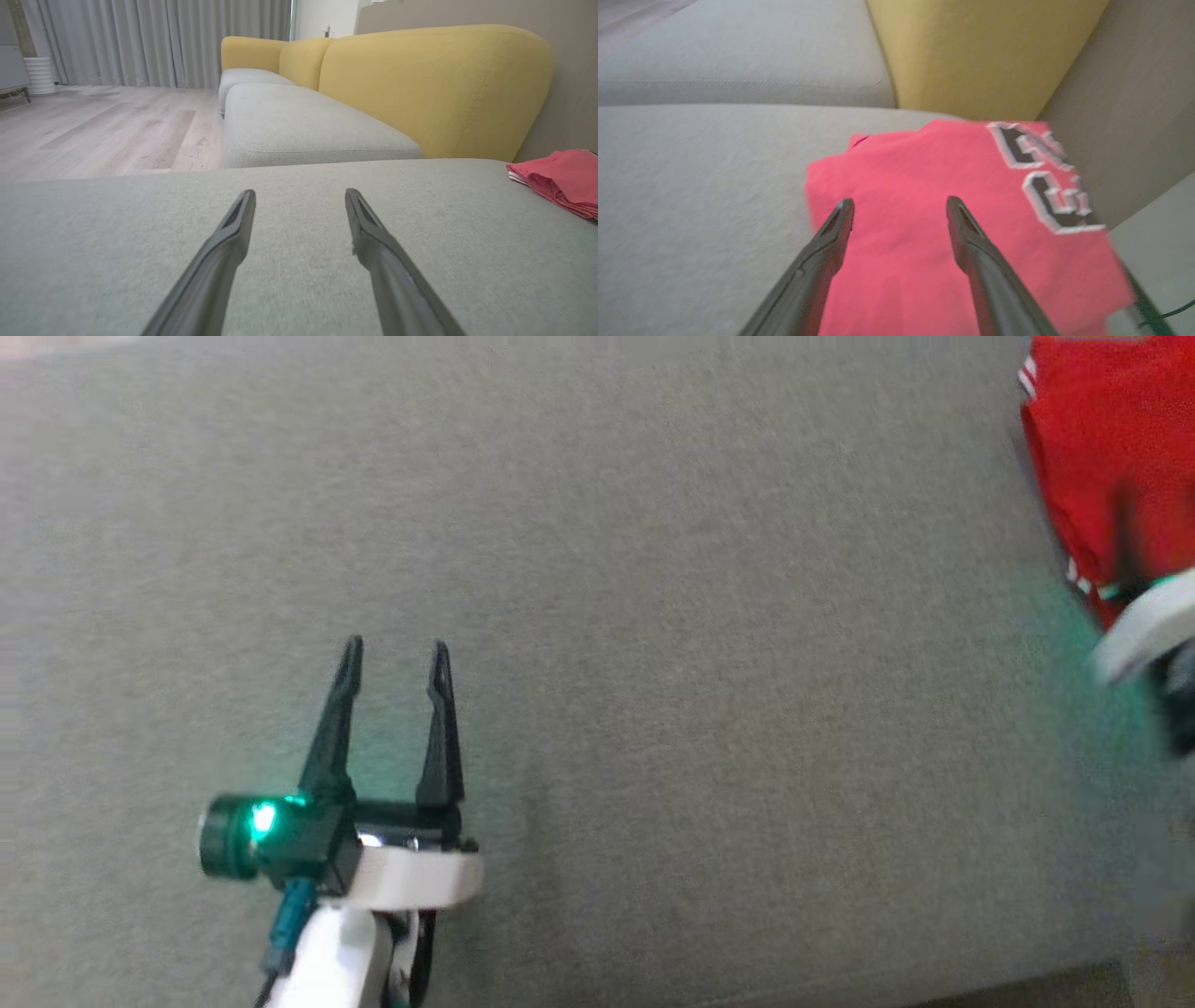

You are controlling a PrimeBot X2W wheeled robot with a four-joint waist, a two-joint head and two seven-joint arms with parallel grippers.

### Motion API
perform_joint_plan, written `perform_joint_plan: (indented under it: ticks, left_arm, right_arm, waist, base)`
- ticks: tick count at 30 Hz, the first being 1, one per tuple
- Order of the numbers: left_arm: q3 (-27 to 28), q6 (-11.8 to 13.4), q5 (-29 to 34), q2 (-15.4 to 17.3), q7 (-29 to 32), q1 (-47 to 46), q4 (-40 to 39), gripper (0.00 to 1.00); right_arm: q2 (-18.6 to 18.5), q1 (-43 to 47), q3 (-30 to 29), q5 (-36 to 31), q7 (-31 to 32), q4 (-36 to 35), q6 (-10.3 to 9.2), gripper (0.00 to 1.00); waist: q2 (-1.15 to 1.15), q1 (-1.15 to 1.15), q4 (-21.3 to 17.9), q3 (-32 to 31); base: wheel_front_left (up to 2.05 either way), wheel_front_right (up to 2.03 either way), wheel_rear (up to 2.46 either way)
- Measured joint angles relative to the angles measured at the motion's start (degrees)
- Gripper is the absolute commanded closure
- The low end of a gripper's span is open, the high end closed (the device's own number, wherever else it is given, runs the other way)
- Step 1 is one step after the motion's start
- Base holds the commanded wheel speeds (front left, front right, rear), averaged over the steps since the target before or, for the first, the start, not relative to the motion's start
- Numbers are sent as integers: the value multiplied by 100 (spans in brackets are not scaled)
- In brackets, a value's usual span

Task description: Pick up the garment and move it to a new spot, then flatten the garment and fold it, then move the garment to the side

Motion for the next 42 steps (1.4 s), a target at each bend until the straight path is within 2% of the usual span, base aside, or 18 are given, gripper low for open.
perform_joint_plan:
  ticks: [5,6,8,12,16,18,19,22,28,42]
  left_arm:
    - [-53,44,-227,-2,0,315,202,0]
    - [-53,44,-227,-2,0,315,202,0]
    - [-48,42,-293,-3,0,421,268,0]
    - [-30,33,-386,-3,0,665,332,0]
    - [31,-11,-385,-2,0,943,316,0]
    - [108,-10,-383,-2,0,1106,232,0]
    - [176,-9,-380,-1,0,1270,153,0]
    - [248,-10,-307,-1,1,1525,16,0]
    - [457,-12,-214,3,1,1930,-110,0]
    - [616,-67,-123,8,1,2097,-185,0]
  right_arm:
    - [833,1016,207,0,-58,-316,0,0]
    - [833,1016,207,0,-58,-316,0,0]
    - [1092,1352,350,-18,-79,-539,0,0]
    - [1435,2026,352,-105,-88,-1321,0,0]
    - [1619,2759,-165,-578,-89,-2151,0,0]
    - [1777,3188,-556,-865,-89,-2657,0,0]
    - [1956,3621,-900,-1200,-89,-3143,0,0]
    - [2186,4275,-1216,-1648,-90,-3857,0,0]
    - [2402,5079,-1391,-2102,-90,-4595,0,0]
    - [2472,5324,-1592,-2139,-90,-4845,0,0]
  waist:
    - [0,0,317,-468]
    - [0,0,317,-468]
    - [0,-1,441,-656]
    - [0,-1,679,-1027]
    - [0,-1,880,-1372]
    - [0,-1,956,-1535]
    - [0,-1,1015,-1687]
    - [0,-1,1087,-1882]
    - [0,0,1103,-2167]
    - [0,1,1034,-2372]
  base:
    - [0,0,0]
    - [0,0,0]
    - [0,0,0]
    - [0,0,0]
    - [0,0,0]
    - [0,0,0]
    - [0,0,0]
    - [0,0,0]
    - [0,0,0]
    - [0,0,0]
